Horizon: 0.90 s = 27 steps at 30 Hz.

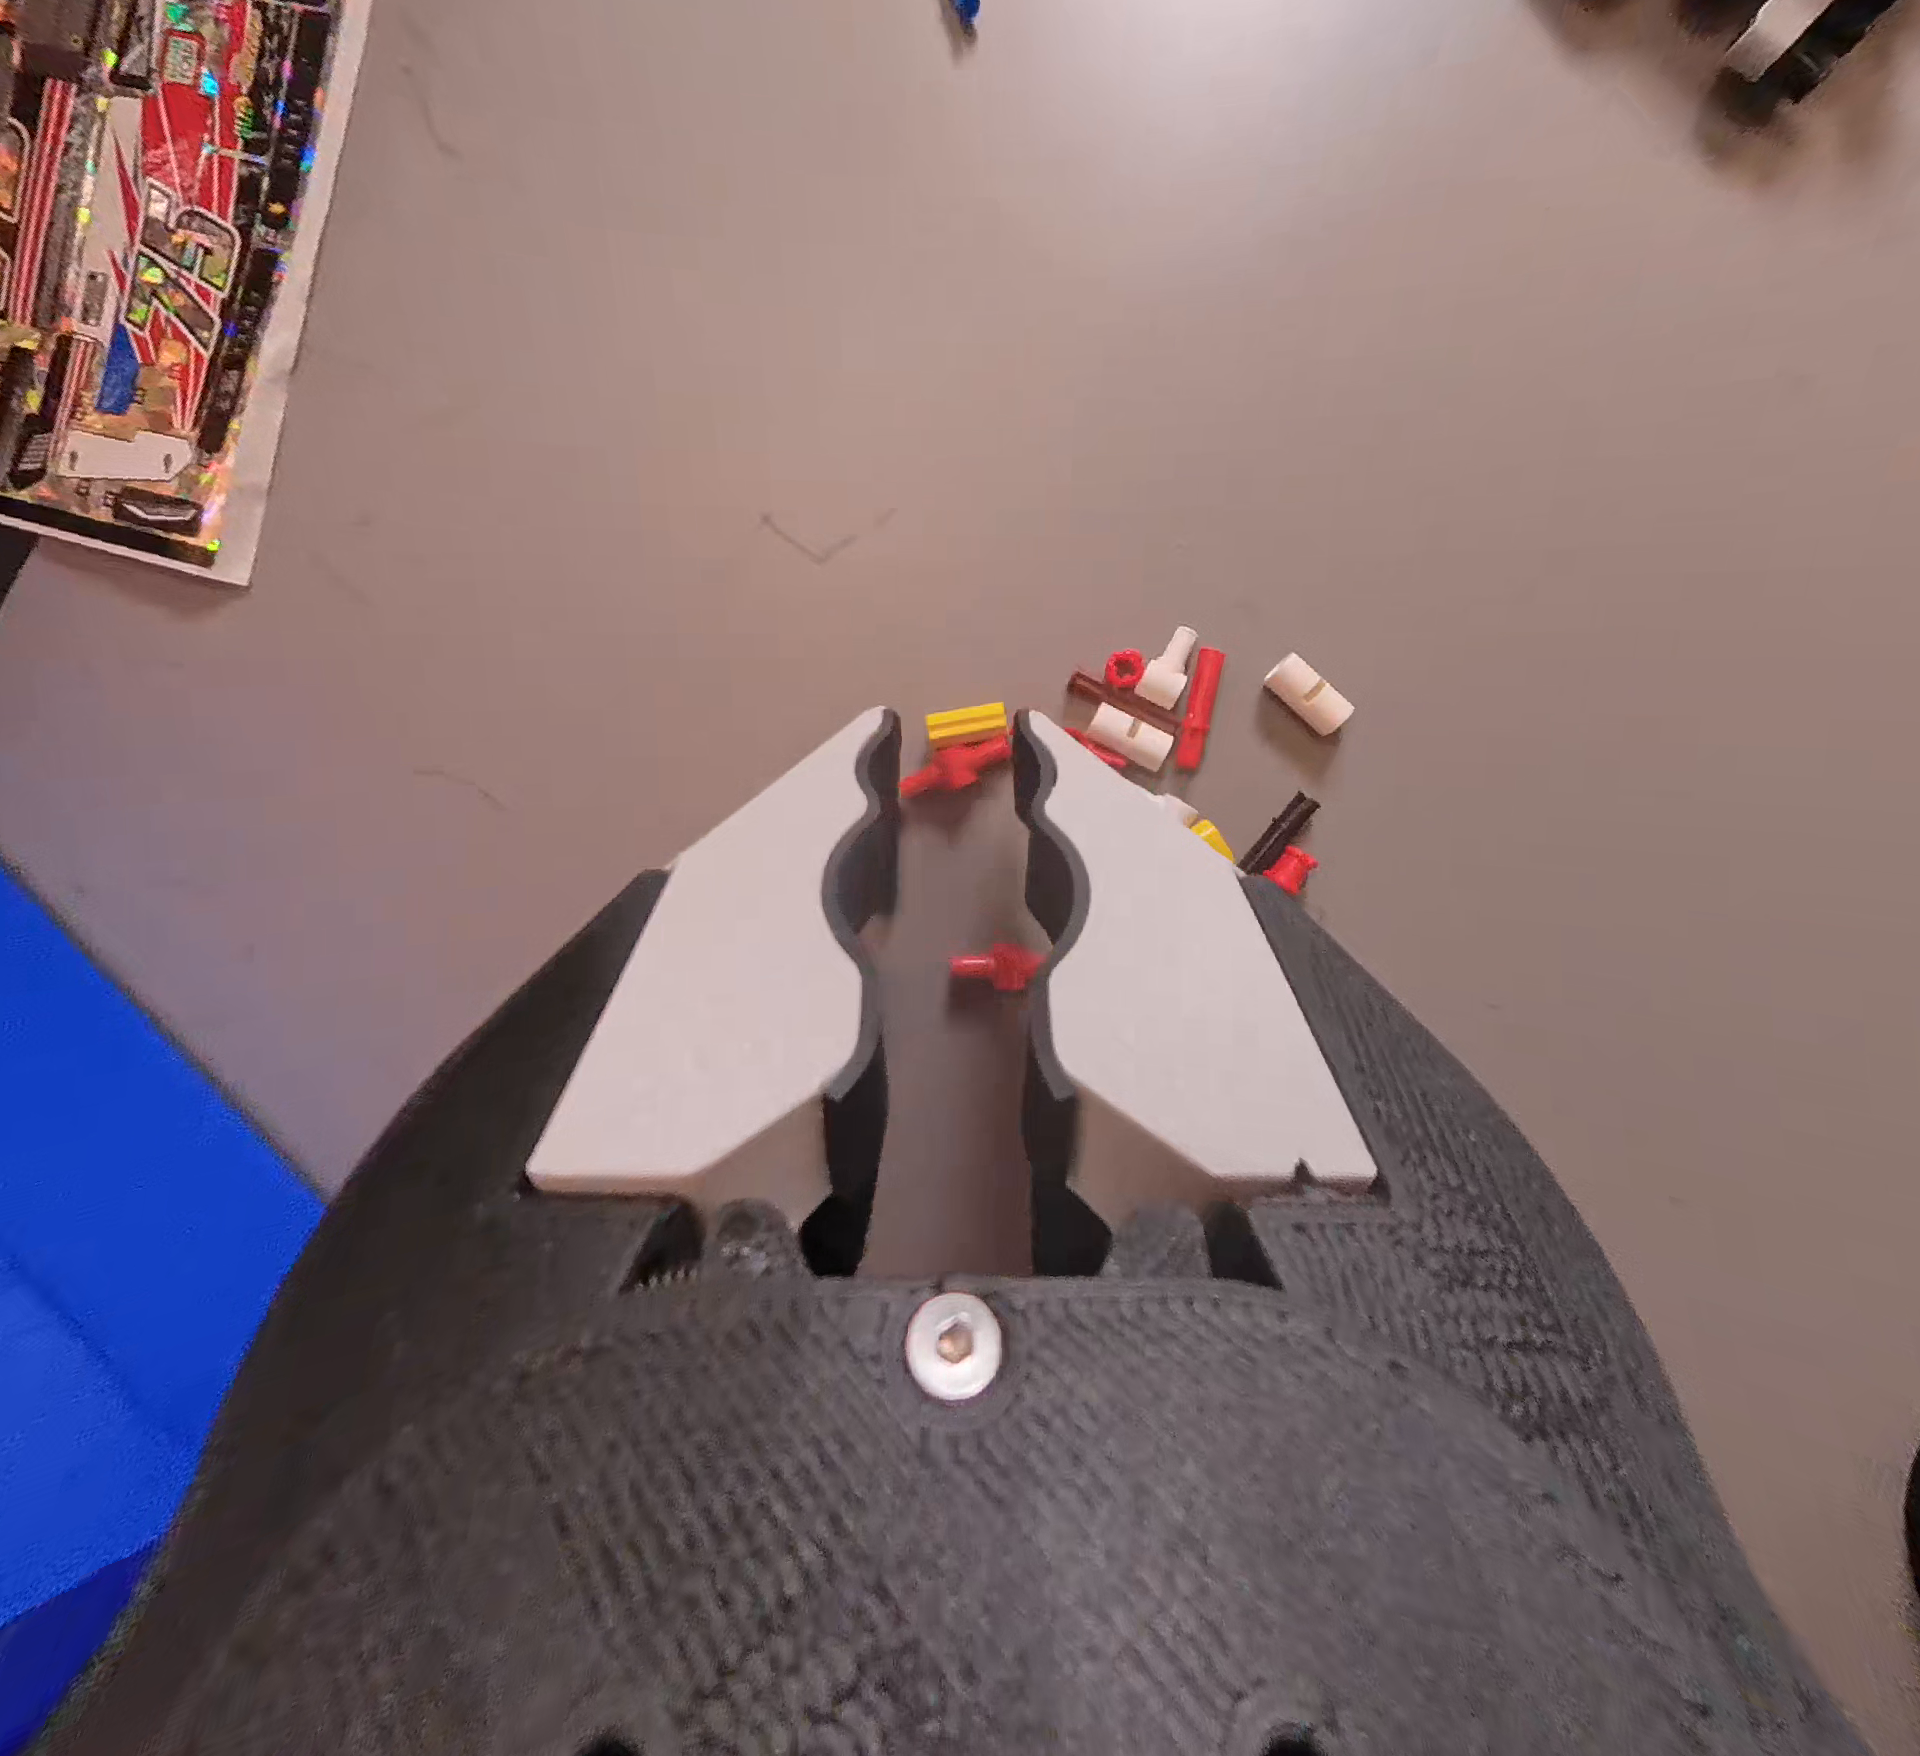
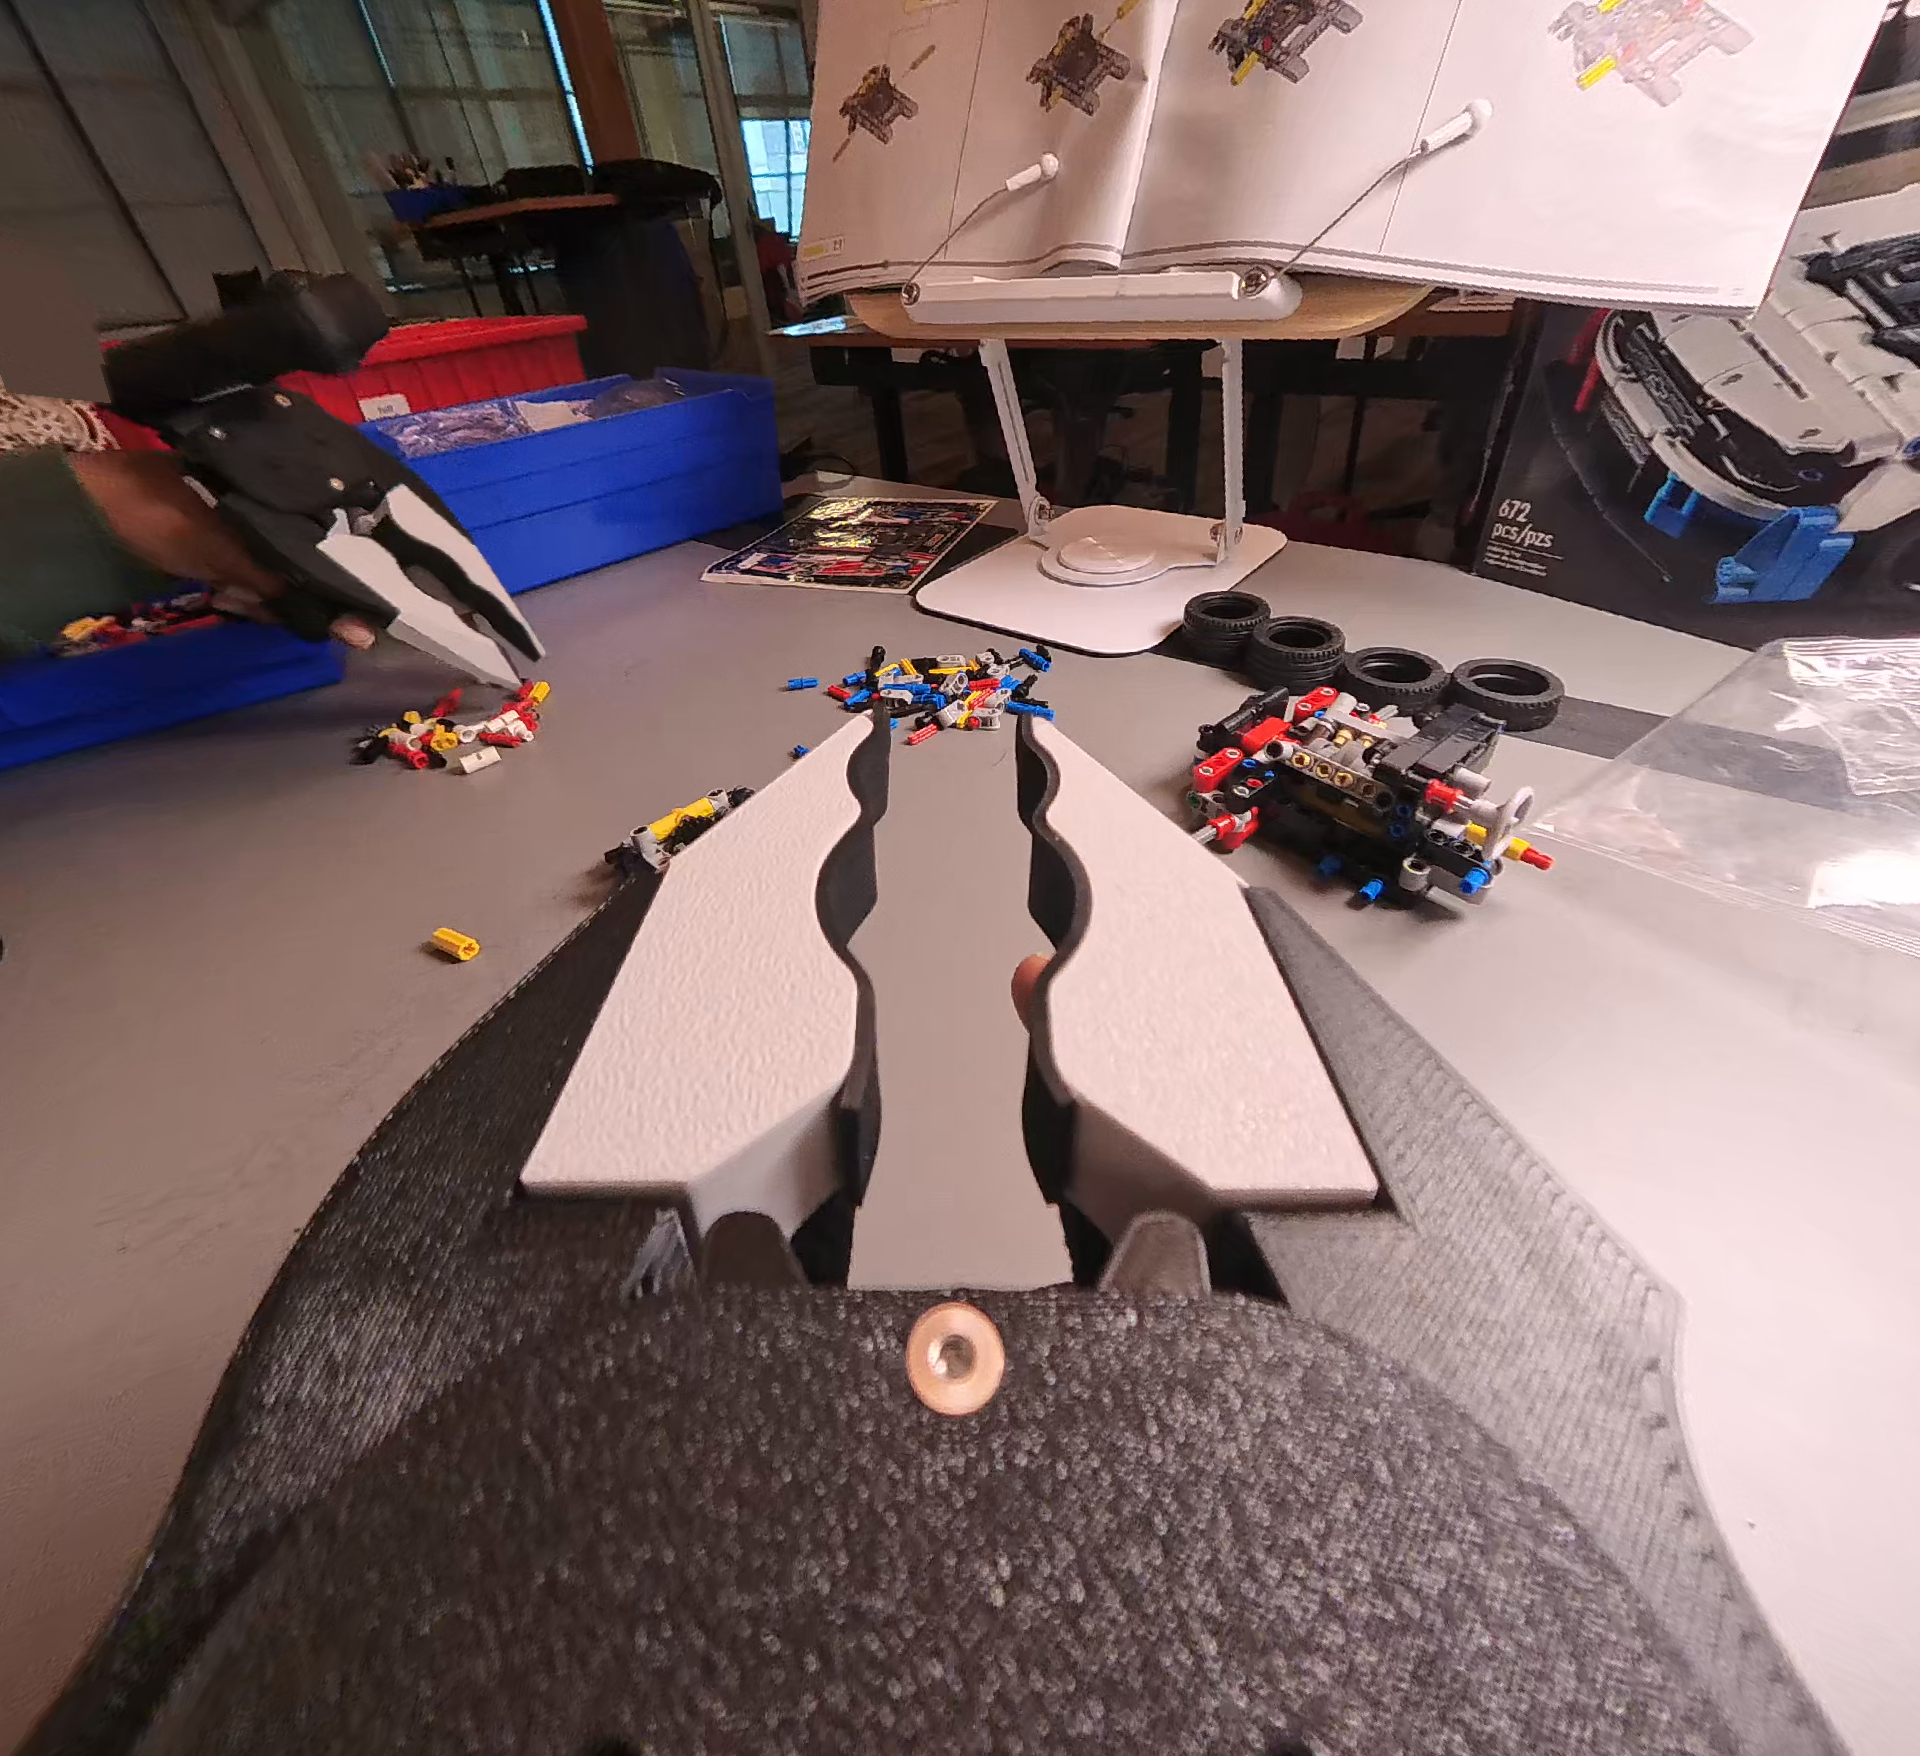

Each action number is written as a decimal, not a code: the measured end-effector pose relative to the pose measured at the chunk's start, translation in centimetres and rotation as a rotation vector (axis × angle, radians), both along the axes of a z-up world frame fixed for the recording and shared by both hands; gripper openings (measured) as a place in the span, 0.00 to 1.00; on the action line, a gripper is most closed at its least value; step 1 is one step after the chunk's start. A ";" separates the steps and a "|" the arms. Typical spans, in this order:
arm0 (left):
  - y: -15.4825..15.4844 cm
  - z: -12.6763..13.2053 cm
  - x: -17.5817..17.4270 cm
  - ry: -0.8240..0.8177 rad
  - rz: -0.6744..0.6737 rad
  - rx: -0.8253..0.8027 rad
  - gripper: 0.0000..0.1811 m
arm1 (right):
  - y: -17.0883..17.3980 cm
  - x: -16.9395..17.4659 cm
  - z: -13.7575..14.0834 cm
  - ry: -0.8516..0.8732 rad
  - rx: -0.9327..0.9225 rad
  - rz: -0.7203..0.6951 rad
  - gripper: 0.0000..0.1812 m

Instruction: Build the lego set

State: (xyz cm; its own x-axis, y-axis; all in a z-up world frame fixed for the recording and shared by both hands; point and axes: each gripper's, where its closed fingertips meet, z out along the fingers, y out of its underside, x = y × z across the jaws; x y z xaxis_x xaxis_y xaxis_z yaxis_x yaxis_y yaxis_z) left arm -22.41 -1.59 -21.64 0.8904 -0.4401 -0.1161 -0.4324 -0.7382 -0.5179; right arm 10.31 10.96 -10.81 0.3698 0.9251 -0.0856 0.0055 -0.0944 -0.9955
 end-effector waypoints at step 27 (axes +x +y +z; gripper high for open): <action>1.8 2.6 5.2 -0.184 -0.050 0.042 0.08 | -0.6 -0.4 -0.5 -0.011 -0.010 0.047 0.11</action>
State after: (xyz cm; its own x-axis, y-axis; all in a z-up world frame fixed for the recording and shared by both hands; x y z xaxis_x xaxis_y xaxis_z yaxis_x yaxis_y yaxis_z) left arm -17.18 0.25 -19.02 0.8757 -0.4821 0.0269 -0.3631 -0.6942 -0.6215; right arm 9.89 10.39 -11.28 0.3265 0.9408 -0.0910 0.0209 -0.1035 -0.9944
